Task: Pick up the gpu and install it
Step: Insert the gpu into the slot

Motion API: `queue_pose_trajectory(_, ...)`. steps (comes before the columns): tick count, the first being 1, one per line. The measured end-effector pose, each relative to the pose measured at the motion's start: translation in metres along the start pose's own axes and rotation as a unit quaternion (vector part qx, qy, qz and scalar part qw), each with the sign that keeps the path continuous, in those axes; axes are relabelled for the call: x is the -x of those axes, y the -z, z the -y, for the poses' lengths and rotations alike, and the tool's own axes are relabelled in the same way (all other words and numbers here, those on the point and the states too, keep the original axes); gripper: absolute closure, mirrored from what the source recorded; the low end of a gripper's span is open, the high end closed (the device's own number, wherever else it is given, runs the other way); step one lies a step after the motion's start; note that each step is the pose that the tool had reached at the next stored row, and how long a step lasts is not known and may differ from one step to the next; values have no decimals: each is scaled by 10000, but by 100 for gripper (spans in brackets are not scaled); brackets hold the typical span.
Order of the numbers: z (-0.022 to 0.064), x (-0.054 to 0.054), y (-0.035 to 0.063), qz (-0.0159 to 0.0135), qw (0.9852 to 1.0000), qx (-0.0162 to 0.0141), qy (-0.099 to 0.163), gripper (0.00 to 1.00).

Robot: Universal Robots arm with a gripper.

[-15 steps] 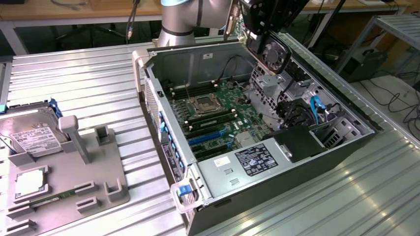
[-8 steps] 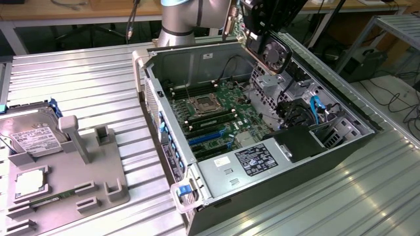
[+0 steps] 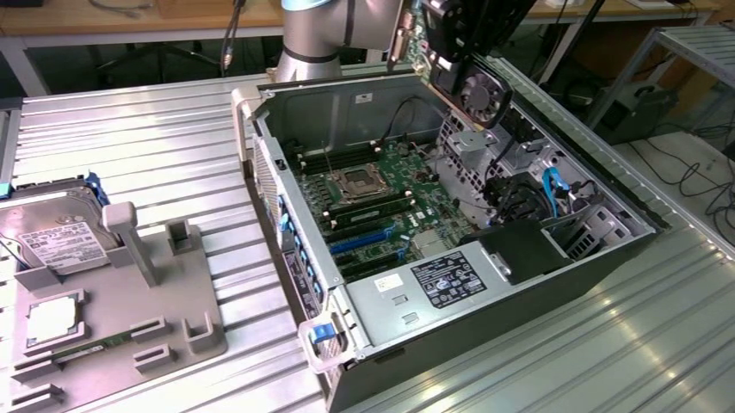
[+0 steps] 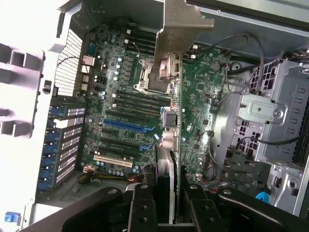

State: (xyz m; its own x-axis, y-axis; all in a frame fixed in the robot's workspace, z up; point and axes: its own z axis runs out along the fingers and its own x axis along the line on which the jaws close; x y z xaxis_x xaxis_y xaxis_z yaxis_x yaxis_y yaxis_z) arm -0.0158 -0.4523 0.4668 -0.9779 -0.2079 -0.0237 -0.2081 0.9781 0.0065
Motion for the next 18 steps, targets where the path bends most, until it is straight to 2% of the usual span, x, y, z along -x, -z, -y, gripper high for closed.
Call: queue_pose_trajectory(18, 1, 0, 0, -3, 9992, 9, 393, 72)
